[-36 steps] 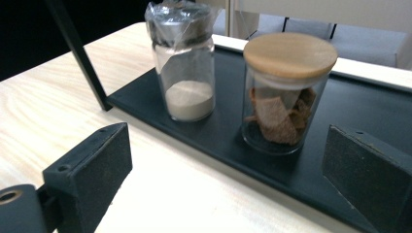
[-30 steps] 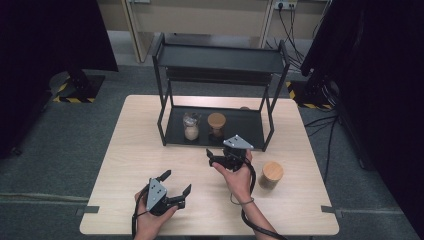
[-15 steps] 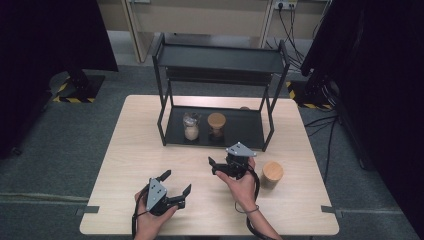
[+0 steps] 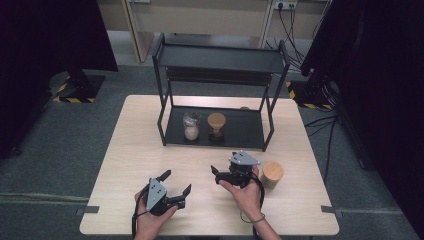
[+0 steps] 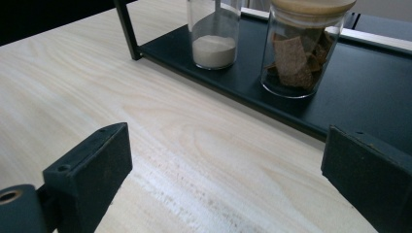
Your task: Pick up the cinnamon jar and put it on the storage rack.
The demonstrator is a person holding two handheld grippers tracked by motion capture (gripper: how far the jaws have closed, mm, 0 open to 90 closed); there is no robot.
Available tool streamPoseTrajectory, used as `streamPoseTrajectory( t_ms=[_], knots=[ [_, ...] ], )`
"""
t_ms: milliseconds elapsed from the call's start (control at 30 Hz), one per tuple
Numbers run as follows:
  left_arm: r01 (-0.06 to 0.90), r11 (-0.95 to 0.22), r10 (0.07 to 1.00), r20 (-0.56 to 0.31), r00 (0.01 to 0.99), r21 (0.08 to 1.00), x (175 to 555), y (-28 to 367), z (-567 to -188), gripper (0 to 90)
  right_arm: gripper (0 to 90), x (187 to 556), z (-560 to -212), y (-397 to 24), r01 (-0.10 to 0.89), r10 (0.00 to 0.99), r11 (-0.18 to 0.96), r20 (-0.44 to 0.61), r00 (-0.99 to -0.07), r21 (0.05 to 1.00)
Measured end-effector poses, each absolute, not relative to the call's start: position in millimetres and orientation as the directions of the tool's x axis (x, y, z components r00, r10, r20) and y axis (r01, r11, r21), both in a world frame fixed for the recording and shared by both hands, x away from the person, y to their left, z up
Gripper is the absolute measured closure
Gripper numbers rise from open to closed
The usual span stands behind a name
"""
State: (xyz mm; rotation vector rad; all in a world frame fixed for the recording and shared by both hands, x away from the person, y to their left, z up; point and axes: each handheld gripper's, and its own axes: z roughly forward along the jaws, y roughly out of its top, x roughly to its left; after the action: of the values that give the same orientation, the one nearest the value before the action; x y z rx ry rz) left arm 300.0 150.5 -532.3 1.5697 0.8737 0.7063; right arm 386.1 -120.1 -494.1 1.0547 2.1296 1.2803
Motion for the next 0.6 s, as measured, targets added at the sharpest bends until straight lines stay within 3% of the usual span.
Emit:
streamPoseTrajectory(
  t_ms=[600],
  knots=[
    [0.155,-0.073,0.841,-0.023,0.541,0.985,300.0,150.7,-532.4,11.9,4.9,360.5,-498.6,-129.3,0.368,0.761,0.311,0.002,-0.648,0.876]
  ],
)
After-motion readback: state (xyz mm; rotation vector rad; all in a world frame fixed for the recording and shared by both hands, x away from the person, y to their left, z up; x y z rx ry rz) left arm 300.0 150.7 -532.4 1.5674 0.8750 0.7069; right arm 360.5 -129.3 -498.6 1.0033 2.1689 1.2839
